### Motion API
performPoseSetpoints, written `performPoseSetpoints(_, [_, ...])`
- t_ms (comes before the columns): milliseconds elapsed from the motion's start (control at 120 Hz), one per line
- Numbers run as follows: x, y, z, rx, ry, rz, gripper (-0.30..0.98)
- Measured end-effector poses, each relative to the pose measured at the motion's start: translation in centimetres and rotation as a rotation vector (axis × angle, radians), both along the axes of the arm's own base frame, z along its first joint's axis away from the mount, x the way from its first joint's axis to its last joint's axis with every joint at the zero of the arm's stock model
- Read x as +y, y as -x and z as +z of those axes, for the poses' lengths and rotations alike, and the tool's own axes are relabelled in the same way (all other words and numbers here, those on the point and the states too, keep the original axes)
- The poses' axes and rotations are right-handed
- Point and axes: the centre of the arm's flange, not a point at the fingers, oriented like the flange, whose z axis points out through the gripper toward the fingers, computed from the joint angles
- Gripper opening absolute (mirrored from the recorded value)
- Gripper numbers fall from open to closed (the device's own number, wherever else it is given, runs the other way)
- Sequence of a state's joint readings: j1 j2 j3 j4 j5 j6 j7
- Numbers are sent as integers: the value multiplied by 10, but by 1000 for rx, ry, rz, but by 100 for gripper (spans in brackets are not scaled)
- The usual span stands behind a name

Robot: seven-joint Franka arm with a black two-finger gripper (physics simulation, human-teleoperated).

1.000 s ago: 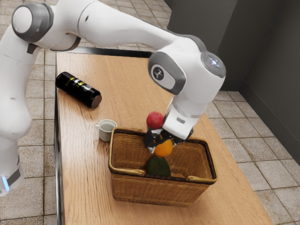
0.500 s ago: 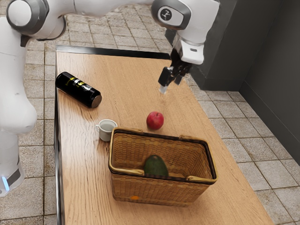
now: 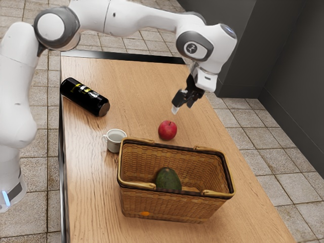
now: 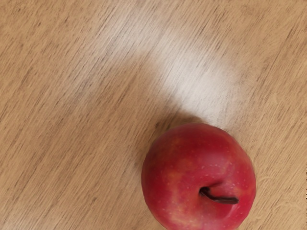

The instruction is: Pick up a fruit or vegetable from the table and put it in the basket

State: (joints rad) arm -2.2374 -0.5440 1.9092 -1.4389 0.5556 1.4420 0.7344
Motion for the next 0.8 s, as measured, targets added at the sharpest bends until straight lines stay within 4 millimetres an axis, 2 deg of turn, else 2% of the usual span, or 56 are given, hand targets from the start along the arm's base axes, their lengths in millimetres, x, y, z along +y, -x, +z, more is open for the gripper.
performPoseSetpoints(133, [-6, -3, -36, 28, 26, -59, 69])
performPoseSetpoints(208, [-4, -5, -45, 22, 39, -75, 69])
performPoseSetpoints(300, [-6, -8, -47, 9, 52, -95, 69])
performPoseSetpoints(425, [-31, 2, -51, 18, 63, -150, 69])
performPoseSetpoints(500, [-37, 7, -53, 23, 68, -165, 69])
performPoseSetpoints(717, [-31, 8, -52, 23, 73, -161, 69])
performPoseSetpoints(800, [-21, 10, -47, 15, 79, -147, 69])
